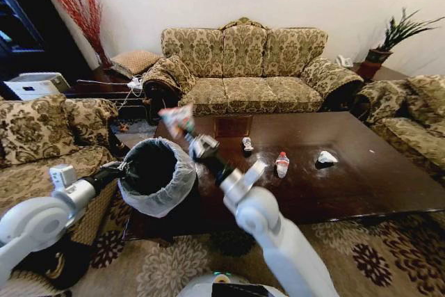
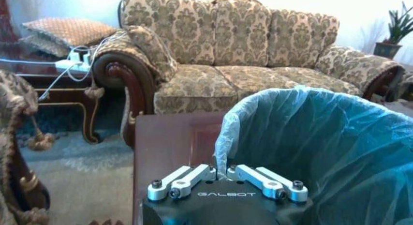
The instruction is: Move to the front of the table and place the trash on the table into the trash bin.
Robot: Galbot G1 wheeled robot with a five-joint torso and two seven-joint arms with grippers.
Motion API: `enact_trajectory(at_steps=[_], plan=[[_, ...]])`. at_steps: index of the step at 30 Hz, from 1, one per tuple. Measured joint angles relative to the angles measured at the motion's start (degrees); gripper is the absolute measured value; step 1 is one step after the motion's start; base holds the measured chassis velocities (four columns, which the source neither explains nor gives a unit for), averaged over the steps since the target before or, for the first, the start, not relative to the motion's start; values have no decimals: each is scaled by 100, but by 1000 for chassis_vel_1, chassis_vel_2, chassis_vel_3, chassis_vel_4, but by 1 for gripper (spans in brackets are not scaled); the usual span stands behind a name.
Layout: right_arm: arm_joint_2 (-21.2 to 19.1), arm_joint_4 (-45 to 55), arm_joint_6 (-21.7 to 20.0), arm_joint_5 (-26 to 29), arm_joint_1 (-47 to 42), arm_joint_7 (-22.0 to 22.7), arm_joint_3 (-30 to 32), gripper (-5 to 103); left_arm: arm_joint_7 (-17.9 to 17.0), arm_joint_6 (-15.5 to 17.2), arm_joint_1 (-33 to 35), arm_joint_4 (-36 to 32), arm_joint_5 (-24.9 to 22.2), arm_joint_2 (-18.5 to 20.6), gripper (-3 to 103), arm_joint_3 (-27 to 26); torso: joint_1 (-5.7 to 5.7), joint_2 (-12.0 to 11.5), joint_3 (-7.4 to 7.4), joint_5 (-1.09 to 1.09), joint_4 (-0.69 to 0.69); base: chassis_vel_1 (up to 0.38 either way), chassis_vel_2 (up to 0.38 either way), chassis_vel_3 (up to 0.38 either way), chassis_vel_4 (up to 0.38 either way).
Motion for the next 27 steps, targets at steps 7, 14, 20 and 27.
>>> enact_trajectory(at_steps=[7,14,20,27], plan=[[59,-249,-39,-429,-19,-96,-278,20,6,3,9,-174,-2,-81,3,-10,1,0,0,1,0,0,0,0,0],[45,-253,13,-417,22,-100,-242,47,28,2,31,-206,16,-162,3,-21,1,0,1,1,0,0,0,0,0],[62,-151,445,-397,-129,-148,-48,69,34,-4,25,-184,20,-187,3,-13,1,0,0,1,0,0,0,0,0],[30,-684,555,-309,-371,683,1147,95,38,-15,-89,-136,-28,-317,3,-146,1,0,0,1,0,0,0,0,0]])
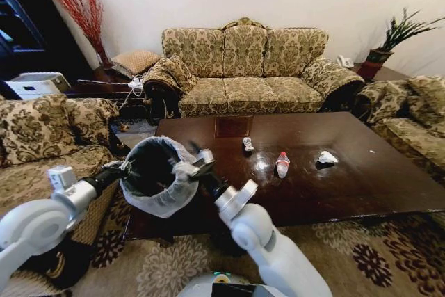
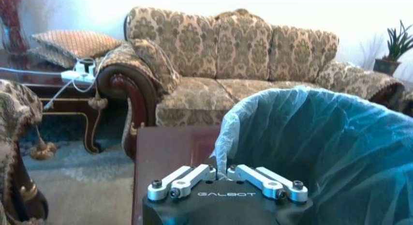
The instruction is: Move to the front of the table and place the trash on the table into the trash bin.
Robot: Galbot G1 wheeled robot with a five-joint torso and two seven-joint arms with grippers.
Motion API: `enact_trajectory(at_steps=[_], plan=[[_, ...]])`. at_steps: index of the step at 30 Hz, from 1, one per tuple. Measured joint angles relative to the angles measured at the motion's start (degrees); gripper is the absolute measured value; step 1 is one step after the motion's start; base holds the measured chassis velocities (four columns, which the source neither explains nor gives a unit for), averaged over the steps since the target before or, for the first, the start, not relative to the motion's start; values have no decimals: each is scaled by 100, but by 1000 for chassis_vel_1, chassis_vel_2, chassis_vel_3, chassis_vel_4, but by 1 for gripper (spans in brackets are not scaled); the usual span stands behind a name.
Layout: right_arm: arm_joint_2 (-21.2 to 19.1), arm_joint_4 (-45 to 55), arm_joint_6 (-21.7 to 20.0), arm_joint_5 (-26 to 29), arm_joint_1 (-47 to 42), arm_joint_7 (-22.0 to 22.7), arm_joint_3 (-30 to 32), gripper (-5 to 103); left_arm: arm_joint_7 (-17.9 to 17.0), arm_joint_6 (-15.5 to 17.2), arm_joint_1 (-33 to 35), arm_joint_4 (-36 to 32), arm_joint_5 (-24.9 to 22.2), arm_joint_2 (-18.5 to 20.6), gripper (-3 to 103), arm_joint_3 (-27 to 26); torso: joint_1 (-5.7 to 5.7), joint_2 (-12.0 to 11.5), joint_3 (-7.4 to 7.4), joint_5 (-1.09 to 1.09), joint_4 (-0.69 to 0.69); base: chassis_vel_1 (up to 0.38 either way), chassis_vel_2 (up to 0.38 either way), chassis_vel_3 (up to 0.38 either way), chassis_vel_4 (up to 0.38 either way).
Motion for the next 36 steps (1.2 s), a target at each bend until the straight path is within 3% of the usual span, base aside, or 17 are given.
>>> enact_trajectory(at_steps=[5,8,14,19,23,36], plan=[[110,-972,107,-162,247,386,616,100,21,-1,-23,-72,66,-112,3,101,1,0,1,0,0,-22,-12,3,19],[374,-2202,231,-23,855,626,999,100,69,-26,-35,-174,151,-228,3,202,1,0,1,0,0,-58,-57,53,69],[805,-3542,270,344,1718,1077,1009,100,96,-36,27,-296,197,-308,3,211,1,0,1,3,0,-85,-82,85,86],[1100,-4445,354,5,2097,1189,959,100,101,-40,71,-343,216,-363,3,195,1,-1,2,0,-1,-37,-33,39,16],[1365,-5603,571,-397,2542,1528,877,100,116,-44,108,-344,284,-427,3,200,1,0,1,-4,2,0,0,0,0],[1340,-6658,733,-749,2908,1525,874,100,171,-102,41,-225,425,-479,3,342,0,0,0,-1,0,0,0,0,0]])
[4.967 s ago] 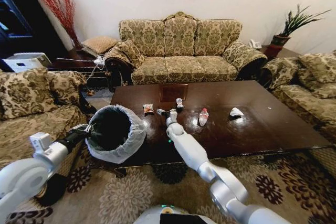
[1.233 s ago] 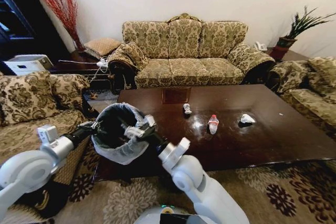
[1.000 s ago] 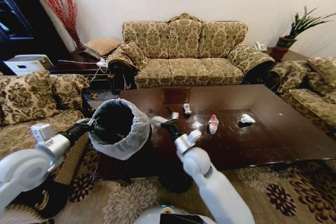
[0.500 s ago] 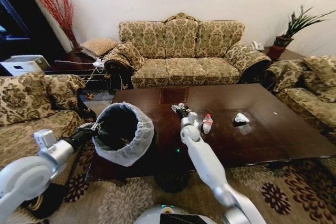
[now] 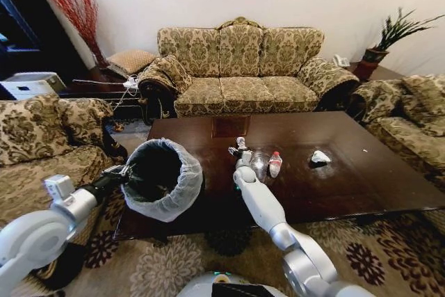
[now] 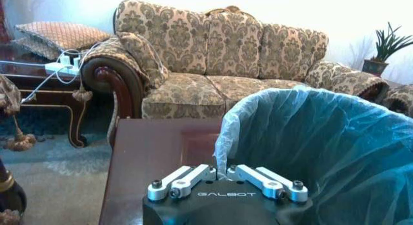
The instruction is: Move to the front of the table and place the trash on the table into the trash bin.
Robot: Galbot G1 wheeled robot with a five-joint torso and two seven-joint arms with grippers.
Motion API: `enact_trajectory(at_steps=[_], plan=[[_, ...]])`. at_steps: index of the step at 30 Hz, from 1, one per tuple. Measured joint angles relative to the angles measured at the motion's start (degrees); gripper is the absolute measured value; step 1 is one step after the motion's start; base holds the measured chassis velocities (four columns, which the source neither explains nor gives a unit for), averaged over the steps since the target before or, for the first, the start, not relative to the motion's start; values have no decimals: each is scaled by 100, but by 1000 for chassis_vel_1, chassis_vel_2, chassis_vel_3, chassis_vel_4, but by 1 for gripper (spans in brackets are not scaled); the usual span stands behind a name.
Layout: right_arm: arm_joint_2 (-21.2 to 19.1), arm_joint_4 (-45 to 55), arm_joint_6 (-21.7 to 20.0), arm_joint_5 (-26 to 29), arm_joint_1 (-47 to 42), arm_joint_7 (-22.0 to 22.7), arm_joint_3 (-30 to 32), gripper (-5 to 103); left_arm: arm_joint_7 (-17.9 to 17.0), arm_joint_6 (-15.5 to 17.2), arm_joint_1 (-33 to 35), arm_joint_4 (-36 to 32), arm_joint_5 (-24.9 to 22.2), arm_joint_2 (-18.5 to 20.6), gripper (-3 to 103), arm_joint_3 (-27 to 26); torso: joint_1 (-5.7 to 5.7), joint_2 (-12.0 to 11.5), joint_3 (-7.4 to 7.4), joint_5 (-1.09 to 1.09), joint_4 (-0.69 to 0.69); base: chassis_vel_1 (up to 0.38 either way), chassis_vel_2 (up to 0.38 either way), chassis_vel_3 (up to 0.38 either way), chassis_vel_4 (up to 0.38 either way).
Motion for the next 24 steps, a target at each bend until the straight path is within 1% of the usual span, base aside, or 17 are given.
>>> enact_trajectory(at_steps=[3,4,5,6,9,11,13,14,18,20,21,24], plan=[[-16,-91,-4,61,38,-82,-1,100,5,-6,-37,8,18,-16,3,43,0,0,0,0,0,0,0,0,0],[-20,-104,-20,97,41,-138,-1,103,5,-9,-54,11,25,-21,3,61,0,0,0,0,0,0,0,0,0],[-20,-114,-29,116,41,-176,-5,99,5,-9,-60,12,29,-27,3,69,0,0,0,1,0,0,0,0,0],[-20,-114,-29,116,41,-176,-5,99,5,-9,-60,12,29,-27,3,69,0,0,0,1,0,0,0,0,0],[-14,-136,-29,131,42,-229,-8,85,5,-12,-62,12,32,-36,3,72,0,0,0,1,0,0,0,0,0],[-14,-136,-28,131,43,-240,-11,85,6,-14,-58,13,32,-40,3,71,0,0,0,0,0,0,0,0,0],[-18,-136,-27,131,36,-256,-15,74,6,-18,-50,13,33,-51,3,67,0,0,0,1,0,0,0,0,0],[-18,-136,-27,131,36,-256,-15,74,6,-18,-50,13,33,-51,3,67,0,0,0,1,0,0,0,0,0],[-33,-77,-42,160,-8,-259,-13,53,8,-21,-39,-11,37,-67,3,56,0,0,0,0,0,0,0,0,0],[-39,-57,-45,166,-21,-258,-11,53,8,-22,-37,-16,37,-69,3,51,0,0,0,0,0,0,0,0,0],[-53,-10,-50,174,-49,-256,-7,46,8,-26,-28,-28,38,-77,3,41,0,0,0,0,0,0,0,0,0],[-89,140,-62,177,-126,-251,-2,46,12,-29,-10,-41,48,-94,3,34,0,0,0,0,0,0,0,0,0]])
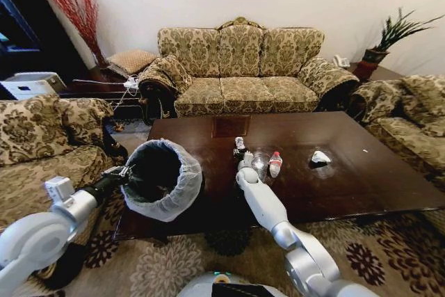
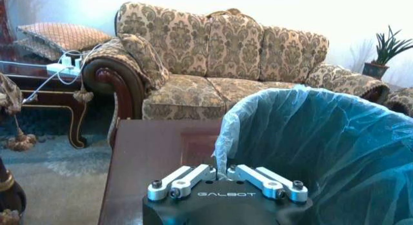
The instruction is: Move to the front of the table and place the trash on the table into the trash bin.
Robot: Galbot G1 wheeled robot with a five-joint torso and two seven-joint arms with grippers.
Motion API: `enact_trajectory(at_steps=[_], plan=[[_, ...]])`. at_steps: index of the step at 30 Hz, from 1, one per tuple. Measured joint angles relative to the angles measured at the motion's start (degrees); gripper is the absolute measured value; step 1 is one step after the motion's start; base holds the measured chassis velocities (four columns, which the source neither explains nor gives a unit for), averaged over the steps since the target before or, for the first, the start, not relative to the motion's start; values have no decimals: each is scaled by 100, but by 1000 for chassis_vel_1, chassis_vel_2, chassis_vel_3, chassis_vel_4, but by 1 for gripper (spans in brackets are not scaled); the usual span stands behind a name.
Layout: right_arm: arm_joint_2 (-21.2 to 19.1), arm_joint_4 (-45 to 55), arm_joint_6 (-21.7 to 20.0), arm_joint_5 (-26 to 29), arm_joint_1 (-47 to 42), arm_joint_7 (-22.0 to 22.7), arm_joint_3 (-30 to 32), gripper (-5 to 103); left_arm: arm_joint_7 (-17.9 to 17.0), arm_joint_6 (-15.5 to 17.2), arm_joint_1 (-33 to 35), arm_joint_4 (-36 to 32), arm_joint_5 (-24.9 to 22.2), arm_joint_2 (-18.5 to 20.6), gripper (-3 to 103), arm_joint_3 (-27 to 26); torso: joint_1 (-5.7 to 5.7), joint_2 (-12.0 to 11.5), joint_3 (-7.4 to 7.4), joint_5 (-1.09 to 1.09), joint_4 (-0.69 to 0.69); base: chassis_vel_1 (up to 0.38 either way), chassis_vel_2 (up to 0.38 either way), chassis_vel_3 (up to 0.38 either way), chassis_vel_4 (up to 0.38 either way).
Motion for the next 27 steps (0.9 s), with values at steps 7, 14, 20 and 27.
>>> enact_trajectory(at_steps=[7,14,20,27], plan=[[-204,1396,3,-116,-489,-64,135,46,13,-13,34,-25,24,-14,3,-23,0,0,0,0,-1,0,0,0,0],[-807,4700,146,86,-1562,-1316,-185,46,12,-16,104,62,22,96,3,-55,0,0,0,0,0,0,0,0,0],[-1398,7053,-328,646,-2177,-1892,-1320,46,-15,-13,170,51,18,217,3,-53,-2,3,-2,0,0,0,0,0,0],[-1556,7179,-328,68,-2459,-2173,-2261,43,-52,1,196,-9,-5,368,3,-73,-1,2,-1,0,0,0,0,0,0]])
